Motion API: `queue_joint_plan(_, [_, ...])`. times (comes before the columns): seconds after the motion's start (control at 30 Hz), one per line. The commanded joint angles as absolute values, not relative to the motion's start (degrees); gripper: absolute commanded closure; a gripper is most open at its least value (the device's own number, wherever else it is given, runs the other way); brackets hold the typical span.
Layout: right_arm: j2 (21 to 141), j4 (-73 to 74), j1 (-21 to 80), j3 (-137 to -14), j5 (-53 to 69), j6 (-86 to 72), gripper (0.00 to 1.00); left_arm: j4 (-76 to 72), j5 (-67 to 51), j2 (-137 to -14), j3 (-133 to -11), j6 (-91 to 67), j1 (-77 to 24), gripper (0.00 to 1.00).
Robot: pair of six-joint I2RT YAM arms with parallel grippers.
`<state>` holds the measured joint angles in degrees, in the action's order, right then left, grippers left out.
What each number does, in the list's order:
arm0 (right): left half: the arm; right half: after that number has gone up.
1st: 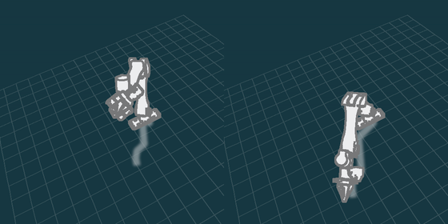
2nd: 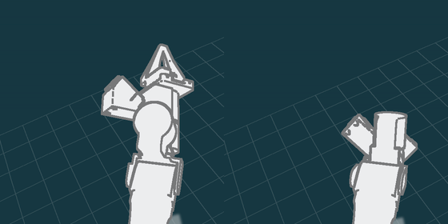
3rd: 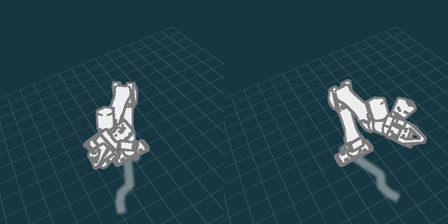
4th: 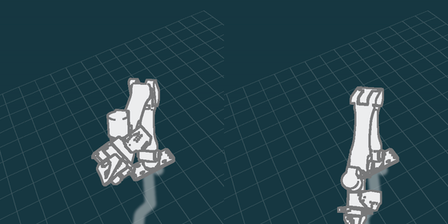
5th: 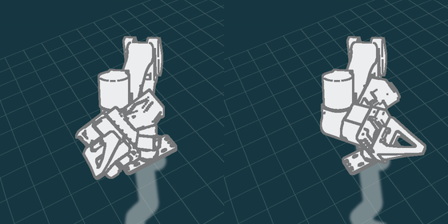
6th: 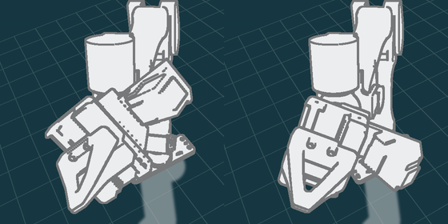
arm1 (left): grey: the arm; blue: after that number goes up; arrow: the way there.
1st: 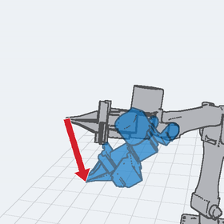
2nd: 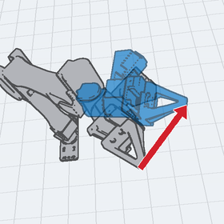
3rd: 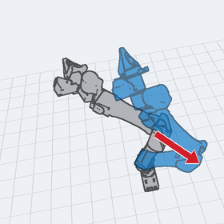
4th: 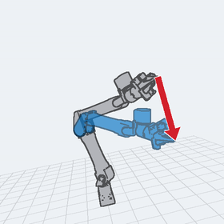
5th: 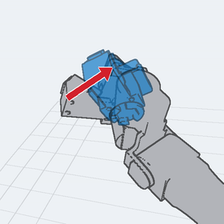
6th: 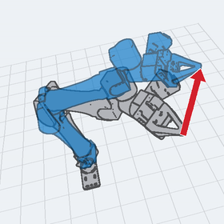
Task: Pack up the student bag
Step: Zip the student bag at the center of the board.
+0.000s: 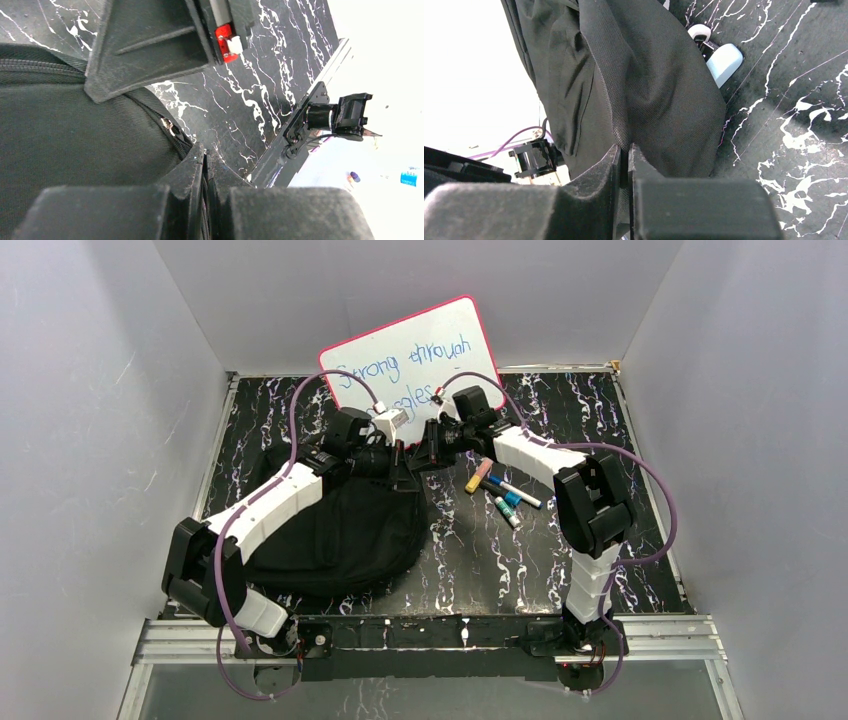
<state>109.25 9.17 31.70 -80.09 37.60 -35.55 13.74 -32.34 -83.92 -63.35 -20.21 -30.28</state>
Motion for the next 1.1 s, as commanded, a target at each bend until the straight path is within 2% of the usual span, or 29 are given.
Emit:
queue_joint_plan(0.0, [107.67,6.47,31.11,-81.8,35.71,-37.35,0.9,16.66,-34.71,-83.0,-65.78,-18.49,-33.15,1.0])
queue_joint_plan(0.1, [107.67,5.32,30.14,-81.34,35.48,-38.97,1.0,19.48,-34.06,-82.96,-66.53,-17.51,-35.0,1.0])
queue_joint_plan(0.7, [108.2,5.64,24.16,-83.94,34.62,-39.41,1.0,25.69,-32.05,-68.52,-55.52,-23.99,-38.1,1.0])
queue_joint_plan(1.07, [110.93,8.87,20.66,-88.78,34.17,-36.74,1.0,33.4,-29.0,-63.9,-55.17,-25.22,-38.23,1.0])
